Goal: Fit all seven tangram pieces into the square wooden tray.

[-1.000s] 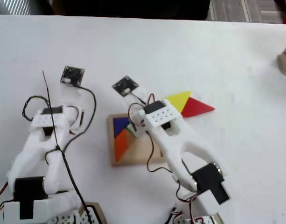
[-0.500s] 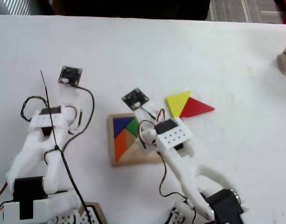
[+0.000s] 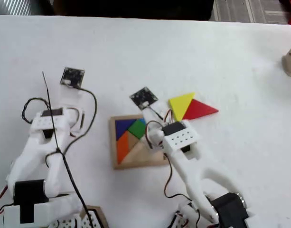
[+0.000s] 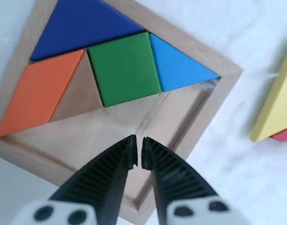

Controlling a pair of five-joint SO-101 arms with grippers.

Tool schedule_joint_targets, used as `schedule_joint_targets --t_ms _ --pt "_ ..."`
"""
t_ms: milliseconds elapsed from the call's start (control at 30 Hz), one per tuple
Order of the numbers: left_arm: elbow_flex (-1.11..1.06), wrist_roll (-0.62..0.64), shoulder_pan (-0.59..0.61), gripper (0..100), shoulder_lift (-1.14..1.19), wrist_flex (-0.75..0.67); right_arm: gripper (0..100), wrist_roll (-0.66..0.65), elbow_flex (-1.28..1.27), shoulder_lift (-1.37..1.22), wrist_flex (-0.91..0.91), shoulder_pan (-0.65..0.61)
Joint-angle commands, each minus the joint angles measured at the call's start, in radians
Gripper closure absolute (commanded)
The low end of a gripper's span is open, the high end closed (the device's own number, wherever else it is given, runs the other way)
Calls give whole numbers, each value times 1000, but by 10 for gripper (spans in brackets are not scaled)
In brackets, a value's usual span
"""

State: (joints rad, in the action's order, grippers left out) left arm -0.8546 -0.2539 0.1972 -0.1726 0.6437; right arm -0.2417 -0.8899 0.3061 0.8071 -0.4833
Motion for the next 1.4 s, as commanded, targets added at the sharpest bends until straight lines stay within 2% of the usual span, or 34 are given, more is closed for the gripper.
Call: schedule_joint_targets --t_ms 0,367,500,800,933,1100,1367 --pt "28 3 -15 976 -2 -23 981 11 6 42 -21 24" --pt "-5 3 -31 976 -10 -15 981 12 9 51 24 35" --pt "-5 3 -31 976 -10 -14 981 68 14 51 50 39" --pt "-3 3 -28 976 -12 0 981 66 8 41 51 -62" --pt "3 3 -30 976 -12 20 979 64 3 33 -18 -88" --pt "5 3 -24 976 -12 15 978 64 18 -70 -130 -91" --pt "14 3 -24 976 -12 14 978 64 166 -213 -56 -120"
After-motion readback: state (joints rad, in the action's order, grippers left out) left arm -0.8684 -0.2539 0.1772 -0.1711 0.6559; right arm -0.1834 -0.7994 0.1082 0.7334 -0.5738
